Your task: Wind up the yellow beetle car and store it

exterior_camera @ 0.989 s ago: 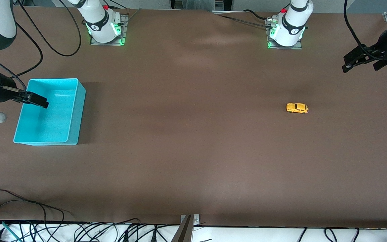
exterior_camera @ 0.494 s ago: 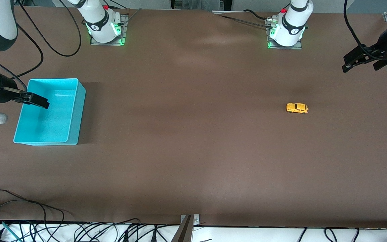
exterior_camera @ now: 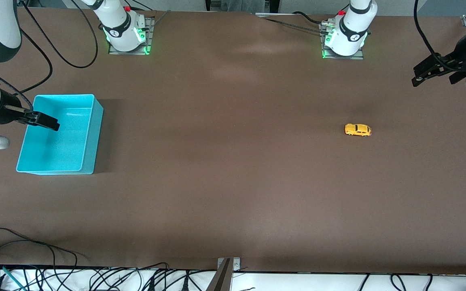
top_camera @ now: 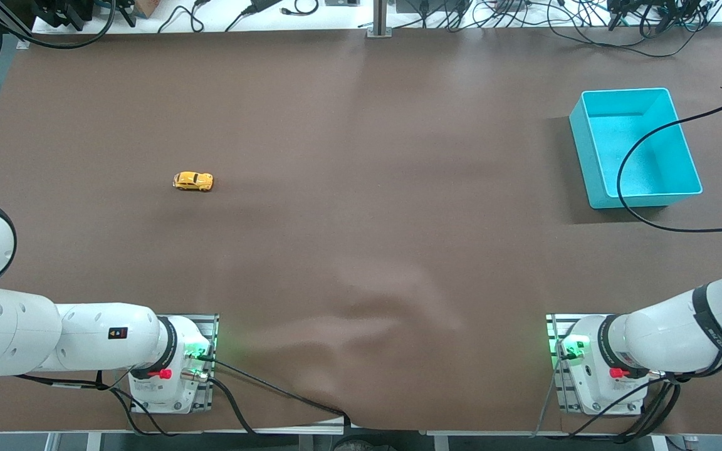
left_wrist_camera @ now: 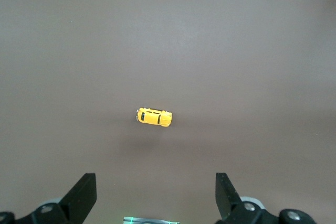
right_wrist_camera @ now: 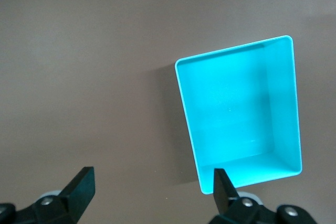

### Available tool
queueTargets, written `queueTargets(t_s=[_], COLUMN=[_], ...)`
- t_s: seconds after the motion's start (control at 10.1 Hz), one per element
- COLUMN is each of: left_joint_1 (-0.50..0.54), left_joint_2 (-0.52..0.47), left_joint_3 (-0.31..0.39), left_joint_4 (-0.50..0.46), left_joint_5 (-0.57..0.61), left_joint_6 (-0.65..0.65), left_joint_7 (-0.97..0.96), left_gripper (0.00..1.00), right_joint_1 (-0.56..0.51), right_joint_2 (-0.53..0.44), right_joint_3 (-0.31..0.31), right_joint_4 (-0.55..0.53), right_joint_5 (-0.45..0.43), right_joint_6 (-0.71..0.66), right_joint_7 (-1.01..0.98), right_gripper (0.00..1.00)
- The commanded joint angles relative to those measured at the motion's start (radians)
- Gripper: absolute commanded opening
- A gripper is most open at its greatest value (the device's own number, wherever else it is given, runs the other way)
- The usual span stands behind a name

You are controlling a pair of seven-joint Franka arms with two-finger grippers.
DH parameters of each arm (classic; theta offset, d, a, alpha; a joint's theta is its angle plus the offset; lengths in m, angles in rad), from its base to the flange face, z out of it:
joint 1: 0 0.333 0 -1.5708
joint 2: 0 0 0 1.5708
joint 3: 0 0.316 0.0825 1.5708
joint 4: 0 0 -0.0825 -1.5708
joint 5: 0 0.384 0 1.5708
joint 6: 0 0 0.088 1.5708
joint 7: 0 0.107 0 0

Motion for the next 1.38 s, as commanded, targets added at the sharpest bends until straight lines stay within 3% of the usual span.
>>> queueTargets(t_s=[0.0, 1.29], left_joint_1=[0.010, 0.023], left_joint_2=[-0.003, 0.005], left_joint_3=[0.001, -0.001], left_joint_4=[0.002, 0.002], left_joint_5=[-0.011, 0.018], left_joint_6=[-0.012, -0.012], left_joint_7=[0.020, 0.025], left_gripper=[1.00, 1.00], right_joint_1=[-0.005, -0.005], right_joint_2=[-0.004, -0.004], right_joint_3=[0.000, 0.000], right_joint_4=[0.003, 0.002], right_joint_5=[-0.001, -0.001], right_joint_6=[-0.012, -0.011], right_joint_7=[-0.018, -0.018], right_gripper=[1.00, 1.00])
